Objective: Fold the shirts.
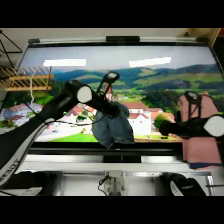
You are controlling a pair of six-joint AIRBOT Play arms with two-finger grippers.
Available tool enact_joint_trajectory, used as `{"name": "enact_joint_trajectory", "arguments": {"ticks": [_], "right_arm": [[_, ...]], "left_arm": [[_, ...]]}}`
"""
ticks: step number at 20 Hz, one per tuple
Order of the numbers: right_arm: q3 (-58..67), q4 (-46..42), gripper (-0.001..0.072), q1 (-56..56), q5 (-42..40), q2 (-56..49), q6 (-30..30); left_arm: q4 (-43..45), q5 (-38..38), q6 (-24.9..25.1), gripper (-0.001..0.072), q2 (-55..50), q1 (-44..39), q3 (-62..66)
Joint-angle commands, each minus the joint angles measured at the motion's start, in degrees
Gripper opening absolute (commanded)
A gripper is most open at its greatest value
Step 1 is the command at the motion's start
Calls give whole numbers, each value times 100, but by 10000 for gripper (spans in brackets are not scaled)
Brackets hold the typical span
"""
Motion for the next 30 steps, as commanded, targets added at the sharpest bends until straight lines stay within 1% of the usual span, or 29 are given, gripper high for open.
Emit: {"name": "enact_joint_trajectory", "arguments": {"ticks": [1,2,4,6,9,12,14,16,17,19,21,25,27,28,29,30], "right_arm": [[-553,920,677,-2,-1025,-472,-166],[-553,994,677,-2,-1073,-632,-284],[-553,1012,677,-4,-1016,-929,-435],[-553,1165,677,-2,-933,-1196,-601],[-553,1722,677,-2,-903,-1558,-1043],[-573,2271,677,-2,-905,-1910,-1434],[-573,2570,677,-2,-905,-2168,-1663],[-573,2638,677,2,-911,-2398,-1707],[-573,2638,677,2,-907,-2487,-1711],[-573,2638,676,2,-909,-2605,-1711],[-570,2634,677,2,-863,-2629,-1711],[-573,2616,677,2,-831,-2629,-1659],[-669,2647,677,4,-874,-2629,-1622],[-782,2682,677,4,-942,-2629,-1617],[-920,2767,677,2,-1029,-2629,-1622],[-1082,2931,677,17,-1161,-2629,-1659]], "left_arm": [[-35,-122,-356,706,-341,188,-13],[9,-487,-354,706,-310,435,188],[142,-1475,-302,706,-210,1064,719],[151,-2205,-125,705,57,1729,1005],[136,-2586,-39,705,728,2398,682],[52,-2516,-33,705,1556,2503,-658],[-354,-1904,-234,705,2065,2437,-2033],[-1134,-931,-337,705,2382,2352,-3370],[-1539,-498,-330,705,2413,2275,-3875],[-1943,409,-341,705,2321,1941,-4623],[-2328,1082,-400,705,2120,1589,-4986],[-2575,1659,-400,705,1547,1062,-5023],[-2719,2039,-402,698,1436,907,-5021],[-2745,2208,-428,641,1421,861,-5021],[-2745,2369,-522,548,1419,837,-5023],[-2743,2498,-619,498,1419,839,-5023]]}}
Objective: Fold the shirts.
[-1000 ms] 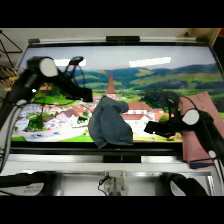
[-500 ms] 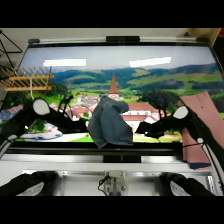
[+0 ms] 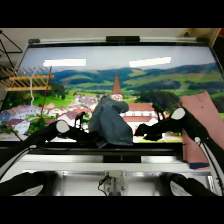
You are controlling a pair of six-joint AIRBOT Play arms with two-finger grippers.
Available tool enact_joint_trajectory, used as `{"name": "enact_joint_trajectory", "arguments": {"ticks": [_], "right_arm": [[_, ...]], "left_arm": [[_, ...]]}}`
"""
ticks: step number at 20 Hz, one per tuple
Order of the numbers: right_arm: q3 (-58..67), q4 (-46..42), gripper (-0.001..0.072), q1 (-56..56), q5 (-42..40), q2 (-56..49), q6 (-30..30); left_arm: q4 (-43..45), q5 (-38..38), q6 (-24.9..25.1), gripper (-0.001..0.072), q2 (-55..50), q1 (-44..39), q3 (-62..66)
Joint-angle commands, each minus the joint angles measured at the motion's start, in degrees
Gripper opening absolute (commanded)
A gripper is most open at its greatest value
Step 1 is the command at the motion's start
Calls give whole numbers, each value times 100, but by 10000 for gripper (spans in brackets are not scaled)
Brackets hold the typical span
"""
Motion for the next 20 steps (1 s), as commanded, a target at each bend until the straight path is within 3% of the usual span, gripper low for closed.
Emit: {"name": "enact_joint_trajectory", "arguments": {"ticks": [1,2,3,6,9,10,12,13,16,20], "right_arm": [[-393,334,677,90,-367,-4,-55],[-483,343,677,256,-562,-7,-50],[-531,348,677,461,-743,-22,-48],[-540,409,677,1023,-1257,-269,7],[-540,988,676,1145,-1646,-551,-144],[-538,1182,614,1156,-1757,-575,-273],[-529,1410,203,1156,-1928,-573,-363],[-498,1399,103,1156,-1915,-566,-378],[-291,1023,100,1150,-1749,-192,-623],[756,-813,99,1150,-1403,1054,-457]], "left_arm": [[-46,748,-208,479,-109,-131,-63],[-46,776,-212,323,-109,-131,-61],[-44,772,-210,219,-109,-131,-61],[-44,643,-116,73,-90,-131,-61],[-39,468,37,69,-50,-131,-59],[-39,468,39,69,-44,-131,-59],[-39,468,52,68,-35,-129,-59],[-37,470,103,68,-13,-122,-59],[284,315,203,67,358,63,70],[1827,-647,199,66,1421,601,1034]]}}
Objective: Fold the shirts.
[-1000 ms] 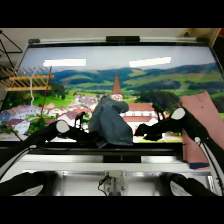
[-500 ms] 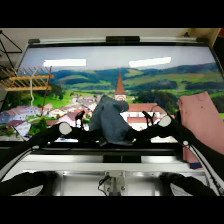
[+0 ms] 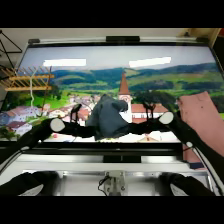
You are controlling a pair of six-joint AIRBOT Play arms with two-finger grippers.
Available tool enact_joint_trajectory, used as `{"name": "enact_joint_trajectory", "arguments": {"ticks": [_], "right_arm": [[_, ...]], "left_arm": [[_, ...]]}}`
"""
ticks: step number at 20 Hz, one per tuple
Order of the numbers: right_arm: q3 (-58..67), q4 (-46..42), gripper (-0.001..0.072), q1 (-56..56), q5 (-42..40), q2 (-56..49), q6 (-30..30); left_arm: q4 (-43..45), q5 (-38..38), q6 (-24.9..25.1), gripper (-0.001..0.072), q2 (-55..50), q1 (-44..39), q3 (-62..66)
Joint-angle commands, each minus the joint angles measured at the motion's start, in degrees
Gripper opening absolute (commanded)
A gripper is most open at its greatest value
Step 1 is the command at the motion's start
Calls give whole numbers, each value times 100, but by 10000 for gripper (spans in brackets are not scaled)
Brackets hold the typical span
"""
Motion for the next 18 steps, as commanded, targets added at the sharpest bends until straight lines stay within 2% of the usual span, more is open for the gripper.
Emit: {"name": "enact_joint_trajectory", "arguments": {"ticks": [1,3,5,8,10,12,14,18], "right_arm": [[990,-1534,99,4,155,1062,63],[1762,-2035,99,4,-22,1696,76],[2490,-2391,99,4,-420,2227,361],[3248,-2608,99,4,-1119,2824,824],[3560,-2605,99,4,-1165,3034,892],[3727,-2680,99,4,-1060,3178,986],[3735,-2959,99,7,-809,3265,1204],[3733,-3630,100,7,699,3292,1976]], "left_arm": [[1180,-804,31,65,916,470,918],[1333,-935,33,66,1515,772,1759],[1331,-885,33,66,1969,960,2588],[1331,-501,33,67,2485,999,3724],[1340,-332,28,66,2719,1023,4096],[1567,-409,-133,66,2896,1023,4148],[1956,-776,-544,66,2949,1021,4151],[2627,-2291,-1231,66,2903,1021,4065]]}}
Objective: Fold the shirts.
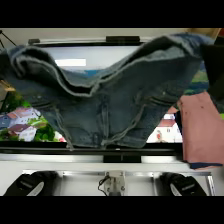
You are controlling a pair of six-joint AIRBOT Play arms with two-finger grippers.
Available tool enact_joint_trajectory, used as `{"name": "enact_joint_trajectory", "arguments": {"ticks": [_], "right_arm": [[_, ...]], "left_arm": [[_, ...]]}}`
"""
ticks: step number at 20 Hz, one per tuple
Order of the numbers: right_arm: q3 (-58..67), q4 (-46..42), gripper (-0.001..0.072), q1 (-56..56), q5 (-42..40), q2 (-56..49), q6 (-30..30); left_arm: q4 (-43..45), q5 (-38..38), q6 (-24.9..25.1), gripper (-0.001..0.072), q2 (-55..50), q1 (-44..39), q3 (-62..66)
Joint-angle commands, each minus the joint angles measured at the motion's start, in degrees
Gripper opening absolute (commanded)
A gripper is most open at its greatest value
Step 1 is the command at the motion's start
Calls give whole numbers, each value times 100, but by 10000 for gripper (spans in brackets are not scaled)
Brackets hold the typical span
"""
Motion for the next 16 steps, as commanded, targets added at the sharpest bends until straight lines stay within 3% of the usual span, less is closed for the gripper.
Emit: {"name": "enact_joint_trajectory", "arguments": {"ticks": [1,4,7,11,16], "right_arm": [[61,-723,99,4,1432,4,737],[57,-863,100,4,2378,-509,866],[59,-861,99,4,2127,-1412,861],[59,-793,99,2,481,-2691,1003],[59,37,99,4,-2468,-4258,1226]], "left_arm": [[728,-1432,-625,67,22,9,-179],[743,-1694,-901,67,15,4,-1172],[461,-999,-1137,67,-90,4,-2293],[225,-229,-1128,68,-348,9,-2750],[356,1226,-1110,68,-1244,15,-2747]]}}
